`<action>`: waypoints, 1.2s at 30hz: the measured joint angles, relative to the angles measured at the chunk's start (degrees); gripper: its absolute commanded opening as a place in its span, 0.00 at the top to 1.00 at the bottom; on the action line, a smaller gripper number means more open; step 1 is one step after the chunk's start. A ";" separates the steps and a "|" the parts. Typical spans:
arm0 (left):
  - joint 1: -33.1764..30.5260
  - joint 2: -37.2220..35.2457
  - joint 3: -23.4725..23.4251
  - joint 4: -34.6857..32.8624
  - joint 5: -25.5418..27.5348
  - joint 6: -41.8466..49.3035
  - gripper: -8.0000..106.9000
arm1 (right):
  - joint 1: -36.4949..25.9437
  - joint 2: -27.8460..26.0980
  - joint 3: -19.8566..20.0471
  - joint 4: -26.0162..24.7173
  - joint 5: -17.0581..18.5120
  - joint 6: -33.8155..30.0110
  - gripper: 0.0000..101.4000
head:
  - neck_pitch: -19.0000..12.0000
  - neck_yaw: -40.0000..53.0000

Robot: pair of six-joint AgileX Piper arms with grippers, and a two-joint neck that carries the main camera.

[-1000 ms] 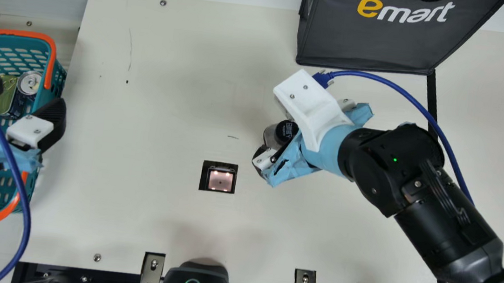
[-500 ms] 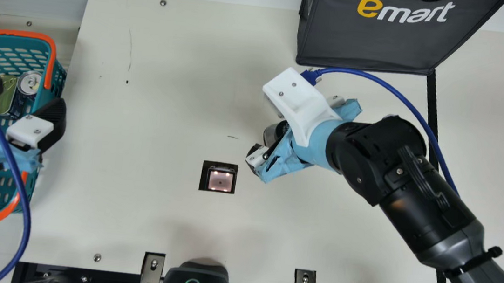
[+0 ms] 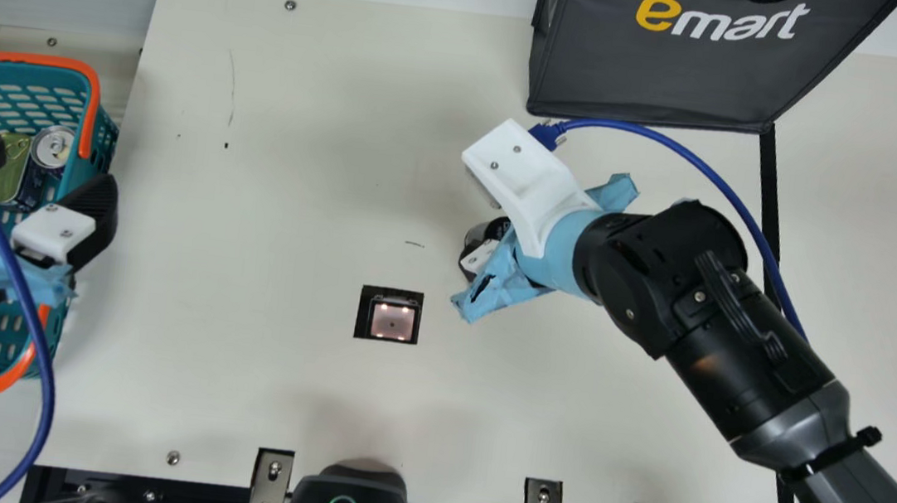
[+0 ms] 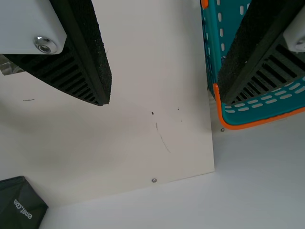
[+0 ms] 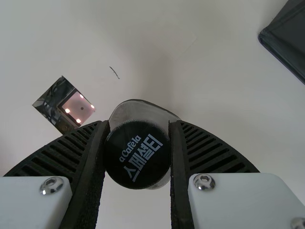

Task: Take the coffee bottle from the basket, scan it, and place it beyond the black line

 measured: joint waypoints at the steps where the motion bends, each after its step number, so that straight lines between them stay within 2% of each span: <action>1: 0.00 0.00 0.00 0.00 0.00 0.00 0.15 | 0.00 0.00 0.07 0.00 -0.03 0.00 1.00 | 0.00 0.00; 12: 0.00 0.00 0.00 0.00 0.00 0.00 0.15 | 0.00 -0.11 0.69 0.06 -0.29 -0.23 1.00 | 0.00 -0.26; 28: 0.00 0.00 0.00 0.00 0.00 0.00 0.15 | -0.86 -0.74 0.88 0.18 0.77 -0.36 1.00 | 0.00 -19.51; 36: 0.00 0.00 0.00 0.00 0.00 0.00 0.15 | -2.88 -0.92 -0.71 -0.95 3.36 -1.09 1.00 | 0.00 -19.95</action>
